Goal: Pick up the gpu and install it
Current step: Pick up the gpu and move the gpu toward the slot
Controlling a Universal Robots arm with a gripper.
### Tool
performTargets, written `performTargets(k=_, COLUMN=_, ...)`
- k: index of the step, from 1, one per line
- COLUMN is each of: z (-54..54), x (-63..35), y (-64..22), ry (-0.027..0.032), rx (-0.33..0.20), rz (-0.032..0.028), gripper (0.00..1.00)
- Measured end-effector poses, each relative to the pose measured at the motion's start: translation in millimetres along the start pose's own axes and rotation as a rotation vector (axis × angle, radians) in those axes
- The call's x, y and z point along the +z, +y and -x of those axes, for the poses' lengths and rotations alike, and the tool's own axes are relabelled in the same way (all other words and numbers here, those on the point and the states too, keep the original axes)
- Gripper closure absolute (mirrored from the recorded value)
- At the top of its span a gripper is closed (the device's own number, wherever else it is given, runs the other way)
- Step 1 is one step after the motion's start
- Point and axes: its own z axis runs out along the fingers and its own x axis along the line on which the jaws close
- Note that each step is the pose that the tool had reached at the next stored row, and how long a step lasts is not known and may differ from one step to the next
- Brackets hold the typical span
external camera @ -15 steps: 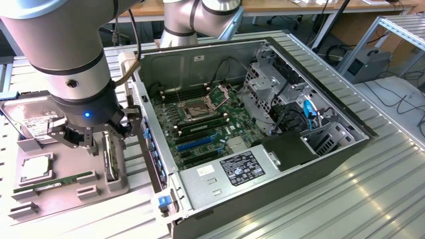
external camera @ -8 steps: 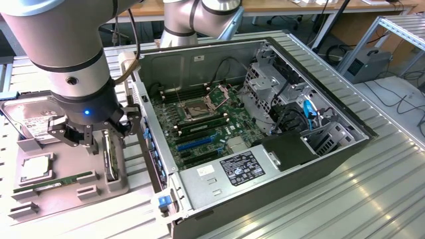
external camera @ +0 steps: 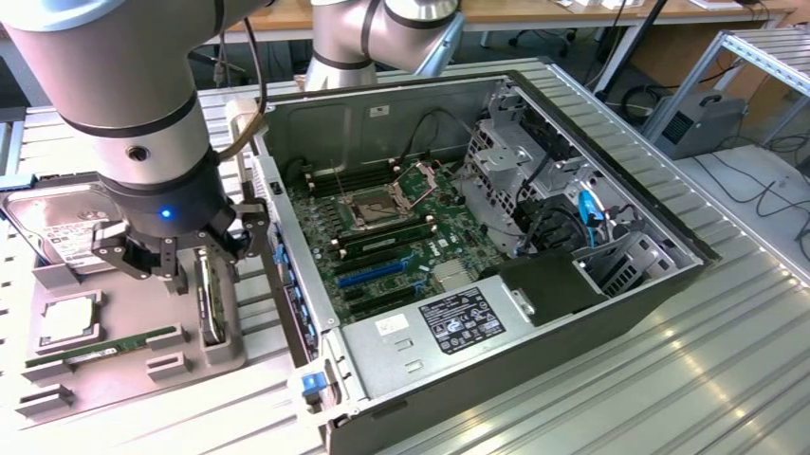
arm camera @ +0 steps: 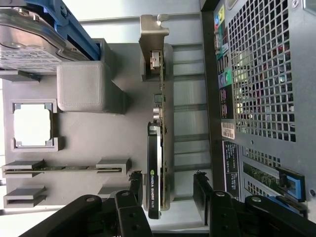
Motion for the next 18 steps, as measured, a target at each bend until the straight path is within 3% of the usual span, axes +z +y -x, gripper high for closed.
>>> performTargets(k=10, z=-0.3, x=5.2, y=0.1, ry=-0.0001, rx=0.0, rz=-0.0005, gripper=0.46)
performTargets(k=14, z=-1.1, x=8.1, y=5.6, ry=-0.0007, rx=0.0, rz=-0.0083, gripper=0.46)
performTargets(k=18, z=-2.9, x=10.5, y=10.0, ry=-0.0012, rx=0.003, rz=-0.0109, gripper=0.46)
